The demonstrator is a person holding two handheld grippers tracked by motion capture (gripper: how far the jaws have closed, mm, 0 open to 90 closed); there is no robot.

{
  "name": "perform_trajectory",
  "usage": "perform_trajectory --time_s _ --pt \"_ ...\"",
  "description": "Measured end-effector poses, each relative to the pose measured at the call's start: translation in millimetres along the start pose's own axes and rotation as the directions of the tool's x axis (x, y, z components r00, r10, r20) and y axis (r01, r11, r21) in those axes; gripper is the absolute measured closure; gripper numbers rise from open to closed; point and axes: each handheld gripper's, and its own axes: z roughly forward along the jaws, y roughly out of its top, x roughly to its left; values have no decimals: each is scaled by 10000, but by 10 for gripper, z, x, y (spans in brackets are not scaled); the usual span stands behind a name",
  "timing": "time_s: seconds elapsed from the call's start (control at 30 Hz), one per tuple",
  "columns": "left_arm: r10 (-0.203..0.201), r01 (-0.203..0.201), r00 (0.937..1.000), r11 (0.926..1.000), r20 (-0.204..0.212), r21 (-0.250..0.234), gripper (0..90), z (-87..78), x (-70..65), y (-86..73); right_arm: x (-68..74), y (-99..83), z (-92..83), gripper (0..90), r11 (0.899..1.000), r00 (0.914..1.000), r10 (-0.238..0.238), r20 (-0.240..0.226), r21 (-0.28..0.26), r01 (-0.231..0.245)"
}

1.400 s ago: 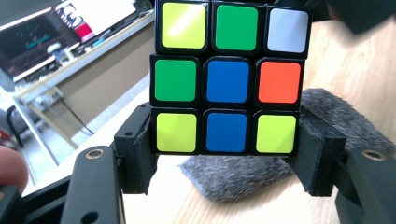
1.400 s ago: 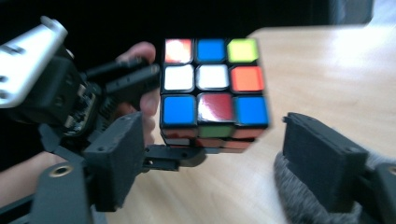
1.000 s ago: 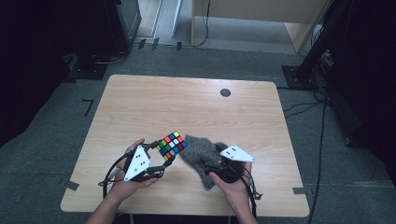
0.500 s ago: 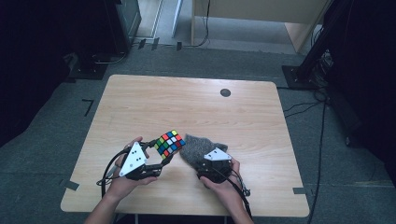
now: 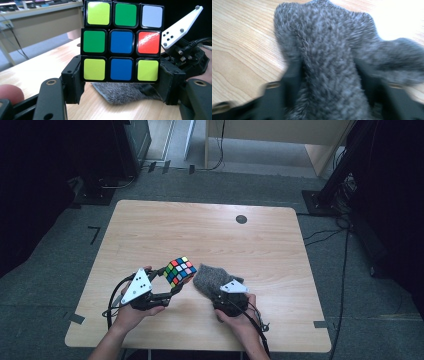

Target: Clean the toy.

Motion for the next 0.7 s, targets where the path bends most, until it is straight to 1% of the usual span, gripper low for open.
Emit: perform_trajectory --time_s 0.07,0.1,0.13,0.2,0.27,0.3,0.33,0.4,0.43,0.47,0.53,0.57,0.6,0.63,0.67,0.7 --pt "-52 53 10000 9999 -48 154 344 23 1 -5 -7 -7 -12 685 9999 10000 -56 -27 -99 56" --pt "-15 17 10000 9998 -78 216 344 31 -1 -11 -13 -3 -18 717 10000 9999 -22 -159 -67 21" --pt "50 -45 9999 9992 -122 390 344 46 -3 -21 -23 0 -23 737 10000 9997 40 -222 -56 -41" --pt "73 -66 9999 9984 -121 555 344 62 -5 -37 -75 9 -59 758 9994 9979 352 -536 -57 -356" --pt "132 -128 9999 9979 -60 639 344 72 -12 -47 -126 27 -127 761 9965 9939 715 -835 -375 -748" --pt "191 -185 9998 9974 -86 702 344 79 -20 -51 -158 53 -204 761 9920 9896 911 -1118 -766 -999" --pt "353 -340 9993 9957 -136 857 345 96 -40 -59 -169 76 -257 761 9888 9880 971 -1199 -1014 -1095" --pt "622 -600 9979 9927 -177 1042 345 123 -77 -77 -177 159 -438 760 9760 9866 939 -1337 -1834 -1177" --pt "848 -815 9961 9901 -238 1146 345 141 -111 -86 -175 188 -502 760 9698 9854 909 -1442 -2120 -1205" --pt "922 -890 9955 9887 -212 1203 345 157 -134 -87 -166 234 -606 759 9591 9828 821 -1652 -2549 -1230" --pt "950 -949 9955 9878 53 1234 345 181 -171 -87 -139 302 -753 758 9436 9771 624 -2036 -3069 -1242" --pt "1009 -1021 9948 9868 160 1258 345 194 -196 -87 -123 330 -815 757 9356 9725 522 -2270 -3295 -1271" --pt "1052 -1074 9942 9857 236 1295 345 207 -217 -89 -106 355 -870 756 9272 9647 404 -2601 -3501 -1333" --pt "1194 -1229 9923 9823 334 1413 345 229 -257 -95 -91 374 -909 755 9223 9561 316 -2915 -3602 -1403" --pt "1334 -1380 9902 9790 401 1500 345 247 -293 -100 -54 406 -967 754 9142 9436 127 -3308 -3784 -1449" --pt "1472 -1533 9878 9759 503 1554 345 259 -326 -102 -16 430 -1006 753 9081 9380 -75 -3464 -3952 -1387"
